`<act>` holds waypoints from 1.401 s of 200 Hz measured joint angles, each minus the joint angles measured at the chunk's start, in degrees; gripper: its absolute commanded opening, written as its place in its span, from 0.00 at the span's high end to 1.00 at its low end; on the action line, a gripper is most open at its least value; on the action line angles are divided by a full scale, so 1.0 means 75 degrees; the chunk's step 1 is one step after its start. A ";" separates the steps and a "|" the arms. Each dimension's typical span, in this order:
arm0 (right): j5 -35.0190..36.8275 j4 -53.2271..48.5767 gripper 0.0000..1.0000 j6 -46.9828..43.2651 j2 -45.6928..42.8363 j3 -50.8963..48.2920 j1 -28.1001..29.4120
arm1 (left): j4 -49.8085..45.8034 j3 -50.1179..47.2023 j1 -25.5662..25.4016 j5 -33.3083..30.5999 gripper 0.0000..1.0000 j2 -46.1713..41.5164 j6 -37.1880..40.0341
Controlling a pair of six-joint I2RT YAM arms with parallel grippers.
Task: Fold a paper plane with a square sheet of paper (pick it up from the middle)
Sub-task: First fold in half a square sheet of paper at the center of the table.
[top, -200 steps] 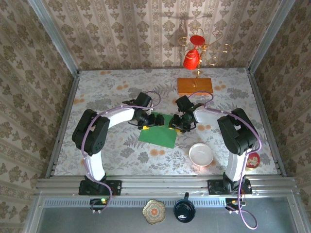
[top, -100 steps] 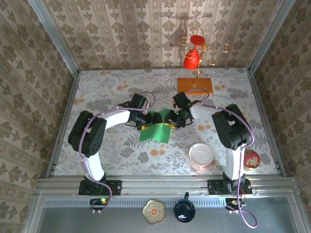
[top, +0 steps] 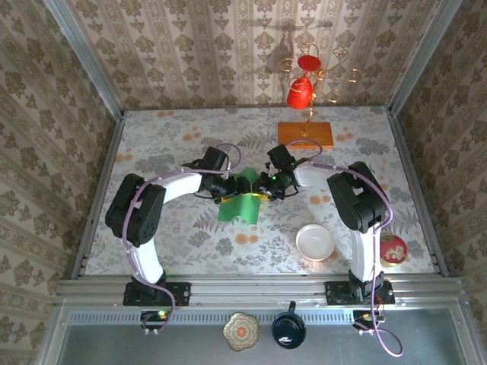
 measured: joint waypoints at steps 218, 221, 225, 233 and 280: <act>-0.1862 0.4135 0.17 0.1233 -0.2801 -0.1824 -0.0769 | 0.2445 -0.0265 0.1023 0.2637 0.66 -0.2515 -0.1845; -0.1888 0.4182 0.17 0.1268 -0.2801 -0.1786 -0.0755 | 0.2480 -0.0265 0.1023 0.2675 0.66 -0.2515 -0.1894; -0.1929 0.4261 0.18 0.1288 -0.2801 -0.1743 -0.0731 | 0.2509 -0.0265 0.1023 0.2710 0.66 -0.2512 -0.1938; -0.1993 0.4401 0.20 0.1352 -0.2801 -0.1676 -0.0699 | 0.2562 -0.0265 0.1023 0.2786 0.66 -0.2515 -0.2046; -0.2159 0.4727 0.37 0.1641 -0.2801 -0.1644 -0.0711 | 0.2430 -0.0262 0.1061 0.2841 0.68 -0.2518 -0.2122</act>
